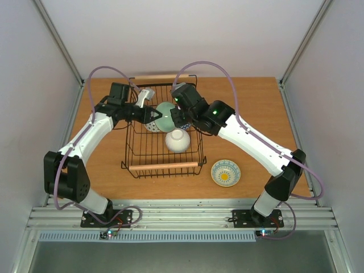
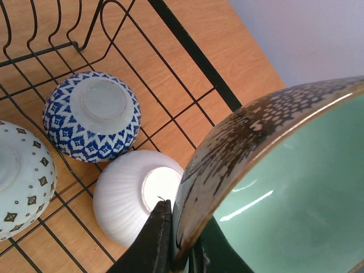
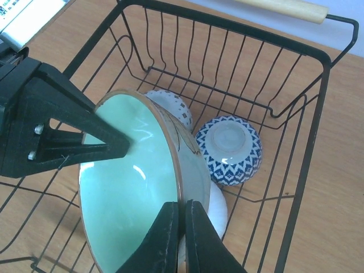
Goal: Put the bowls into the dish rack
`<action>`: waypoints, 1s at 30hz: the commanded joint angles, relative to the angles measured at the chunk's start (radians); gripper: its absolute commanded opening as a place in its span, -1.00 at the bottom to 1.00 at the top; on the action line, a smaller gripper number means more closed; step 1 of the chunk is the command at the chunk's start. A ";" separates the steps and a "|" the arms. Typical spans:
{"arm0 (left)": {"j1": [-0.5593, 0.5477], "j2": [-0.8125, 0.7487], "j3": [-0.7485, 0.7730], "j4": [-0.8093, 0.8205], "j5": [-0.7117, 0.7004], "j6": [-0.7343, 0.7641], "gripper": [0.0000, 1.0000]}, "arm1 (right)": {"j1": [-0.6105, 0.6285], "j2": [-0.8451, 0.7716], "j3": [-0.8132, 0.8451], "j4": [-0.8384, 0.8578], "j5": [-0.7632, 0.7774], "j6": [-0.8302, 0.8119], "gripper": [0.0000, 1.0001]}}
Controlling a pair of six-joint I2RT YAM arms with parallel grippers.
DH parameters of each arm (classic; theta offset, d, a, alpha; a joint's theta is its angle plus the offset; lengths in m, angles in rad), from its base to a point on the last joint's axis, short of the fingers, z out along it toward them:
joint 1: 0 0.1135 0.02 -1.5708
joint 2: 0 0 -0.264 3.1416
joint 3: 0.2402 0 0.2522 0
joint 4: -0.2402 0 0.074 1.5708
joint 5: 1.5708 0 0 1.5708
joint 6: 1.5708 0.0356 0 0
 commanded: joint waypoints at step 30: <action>0.016 -0.040 0.038 -0.047 0.311 0.163 -0.99 | -0.240 -0.325 -0.603 0.658 -0.804 0.309 0.86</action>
